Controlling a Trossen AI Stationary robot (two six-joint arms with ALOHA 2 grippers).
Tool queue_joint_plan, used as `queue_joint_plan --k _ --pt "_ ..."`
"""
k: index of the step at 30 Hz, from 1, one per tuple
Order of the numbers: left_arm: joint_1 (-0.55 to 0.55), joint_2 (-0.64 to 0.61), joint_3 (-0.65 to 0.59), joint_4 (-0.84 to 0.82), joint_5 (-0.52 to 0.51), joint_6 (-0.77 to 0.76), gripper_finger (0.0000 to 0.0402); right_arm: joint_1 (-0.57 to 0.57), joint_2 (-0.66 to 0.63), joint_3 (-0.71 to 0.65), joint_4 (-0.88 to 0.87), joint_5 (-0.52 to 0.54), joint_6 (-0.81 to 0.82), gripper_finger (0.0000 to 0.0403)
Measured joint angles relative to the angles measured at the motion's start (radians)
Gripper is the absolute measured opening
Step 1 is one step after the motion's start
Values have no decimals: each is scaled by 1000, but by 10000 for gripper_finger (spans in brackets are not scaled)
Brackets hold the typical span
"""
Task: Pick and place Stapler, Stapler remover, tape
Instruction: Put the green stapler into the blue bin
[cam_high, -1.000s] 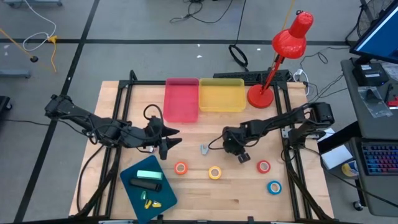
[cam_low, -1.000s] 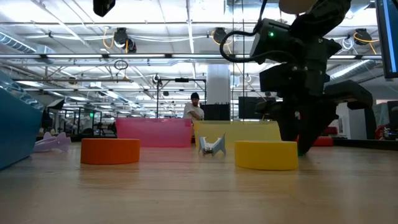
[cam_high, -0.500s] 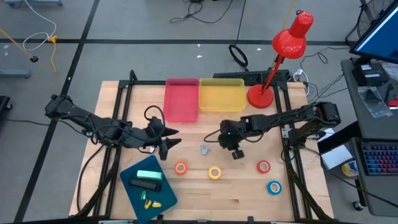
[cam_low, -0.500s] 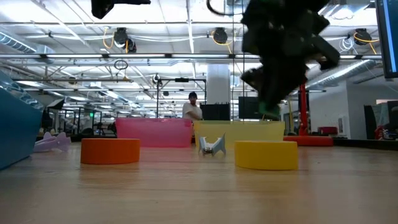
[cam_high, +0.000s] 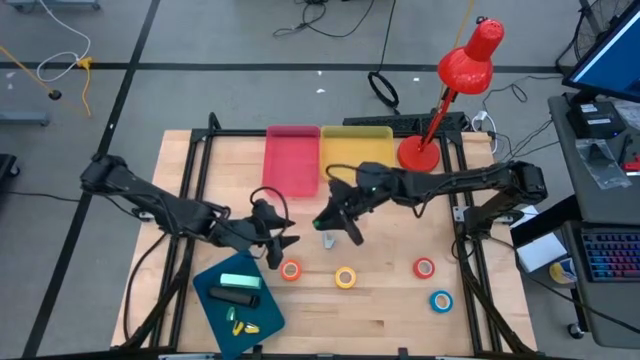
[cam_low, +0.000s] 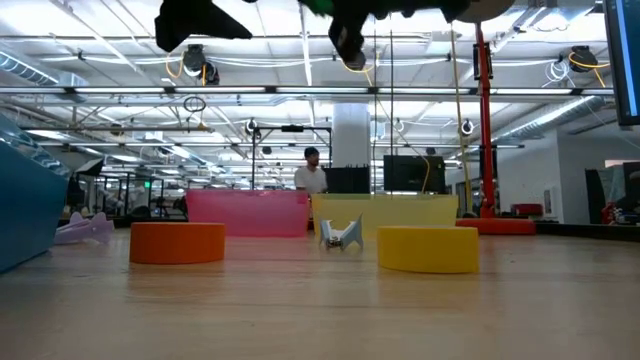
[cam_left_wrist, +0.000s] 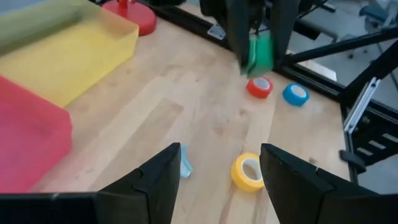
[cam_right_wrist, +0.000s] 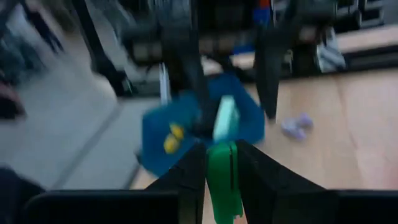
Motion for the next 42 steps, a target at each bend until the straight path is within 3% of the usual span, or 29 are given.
queue_joint_plan --k 8,17,36,42 --pt "3 51 0 164 -12 68 218 8 0 0 230 13 183 57" --pt "15 92 0 385 -13 157 218 37 0 -9 272 117 160 56" --pt "54 95 0 458 -11 190 218 68 16 -63 353 189 194 55" --pt "69 96 -1 447 59 178 216 68 42 -64 373 187 217 56"
